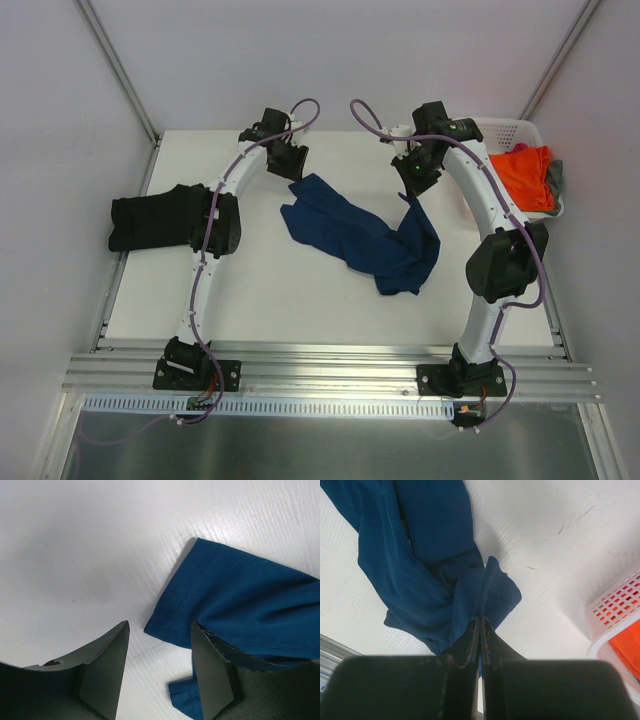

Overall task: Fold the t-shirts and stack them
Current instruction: Flatten out the tshirt

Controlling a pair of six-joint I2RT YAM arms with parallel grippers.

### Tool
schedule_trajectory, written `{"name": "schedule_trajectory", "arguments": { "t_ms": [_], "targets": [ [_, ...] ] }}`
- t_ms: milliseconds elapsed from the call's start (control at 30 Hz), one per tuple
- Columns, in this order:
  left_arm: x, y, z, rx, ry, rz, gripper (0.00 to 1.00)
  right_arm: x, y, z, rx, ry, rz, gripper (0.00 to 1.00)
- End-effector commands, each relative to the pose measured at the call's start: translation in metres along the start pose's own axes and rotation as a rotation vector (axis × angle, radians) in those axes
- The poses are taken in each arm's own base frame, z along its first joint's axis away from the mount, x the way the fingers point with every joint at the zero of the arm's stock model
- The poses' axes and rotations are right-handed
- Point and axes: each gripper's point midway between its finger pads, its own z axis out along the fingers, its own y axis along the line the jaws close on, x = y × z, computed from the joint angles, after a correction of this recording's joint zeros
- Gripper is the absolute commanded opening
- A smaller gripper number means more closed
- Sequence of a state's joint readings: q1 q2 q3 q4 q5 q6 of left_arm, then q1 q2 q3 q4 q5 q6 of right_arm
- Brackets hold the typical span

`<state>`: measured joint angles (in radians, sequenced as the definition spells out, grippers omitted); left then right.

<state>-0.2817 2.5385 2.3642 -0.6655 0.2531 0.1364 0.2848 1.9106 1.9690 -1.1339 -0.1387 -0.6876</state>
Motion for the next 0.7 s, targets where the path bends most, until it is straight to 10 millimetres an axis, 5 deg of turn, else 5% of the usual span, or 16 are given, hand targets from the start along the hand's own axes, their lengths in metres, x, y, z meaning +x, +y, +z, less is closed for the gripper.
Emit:
{"name": "schedule_trajectory", "arguments": {
  "t_ms": [0,667],
  "targets": [
    [0.005,-0.012,0.0,0.044,0.019,-0.022,0.52,-0.01,-0.001,-0.009,0.002,-0.039,0.016,0.01],
    [0.015,-0.012,0.017,0.065,0.041,-0.055,0.47,-0.005,-0.001,0.0,-0.006,-0.012,0.024,0.01]
  ]
}}
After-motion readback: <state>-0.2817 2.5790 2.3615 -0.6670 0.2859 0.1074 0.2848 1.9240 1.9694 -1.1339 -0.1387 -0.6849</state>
